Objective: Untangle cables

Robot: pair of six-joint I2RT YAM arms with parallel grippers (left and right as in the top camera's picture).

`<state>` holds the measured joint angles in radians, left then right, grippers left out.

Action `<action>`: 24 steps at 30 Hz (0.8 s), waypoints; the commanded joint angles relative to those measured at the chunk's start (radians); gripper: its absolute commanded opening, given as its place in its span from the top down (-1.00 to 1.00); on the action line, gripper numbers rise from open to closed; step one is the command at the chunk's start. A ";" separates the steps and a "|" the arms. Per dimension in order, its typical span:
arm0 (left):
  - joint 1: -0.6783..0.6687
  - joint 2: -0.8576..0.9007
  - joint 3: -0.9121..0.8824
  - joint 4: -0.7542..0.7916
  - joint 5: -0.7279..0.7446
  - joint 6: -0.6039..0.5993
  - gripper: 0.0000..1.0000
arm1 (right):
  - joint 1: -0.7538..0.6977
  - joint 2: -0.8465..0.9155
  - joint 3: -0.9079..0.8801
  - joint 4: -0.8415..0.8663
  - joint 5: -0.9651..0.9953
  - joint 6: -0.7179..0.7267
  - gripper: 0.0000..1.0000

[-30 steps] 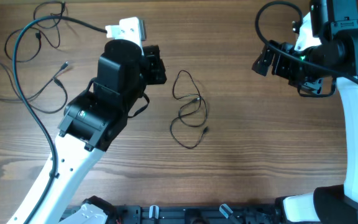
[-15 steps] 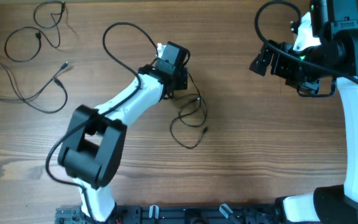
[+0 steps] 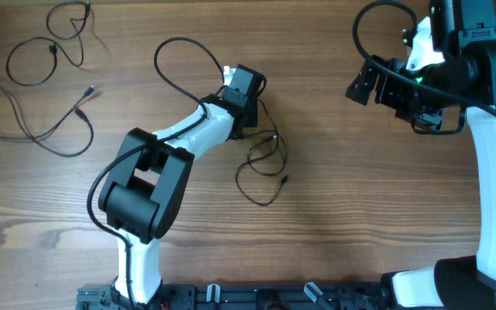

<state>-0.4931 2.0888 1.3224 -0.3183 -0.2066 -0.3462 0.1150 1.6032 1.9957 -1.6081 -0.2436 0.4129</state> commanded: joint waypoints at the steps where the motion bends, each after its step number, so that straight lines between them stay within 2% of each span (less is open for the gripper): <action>1: -0.002 0.068 0.000 -0.018 -0.028 0.007 0.37 | 0.006 0.010 -0.008 0.002 -0.013 -0.020 -1.00; 2: -0.002 0.079 0.000 -0.023 -0.028 0.007 0.49 | 0.006 0.010 -0.008 0.002 -0.013 -0.020 -0.99; 4: -0.002 0.097 0.000 -0.040 -0.028 0.007 0.91 | 0.006 0.010 -0.008 0.003 -0.013 -0.020 -0.99; 10: -0.002 0.042 0.000 -0.080 -0.027 0.005 0.92 | 0.006 0.010 -0.008 0.000 -0.013 -0.021 -1.00; 17: -0.002 -0.363 0.000 -0.158 -0.018 -0.035 0.92 | 0.006 0.010 -0.008 0.000 -0.013 -0.025 -0.99; 24: -0.003 -0.594 0.000 -0.278 -0.016 -0.078 0.92 | 0.006 0.010 -0.008 0.001 -0.013 -0.024 -0.99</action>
<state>-0.5018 1.5291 1.3216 -0.5831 -0.2272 -0.3916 0.1150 1.6032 1.9957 -1.6085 -0.2436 0.3985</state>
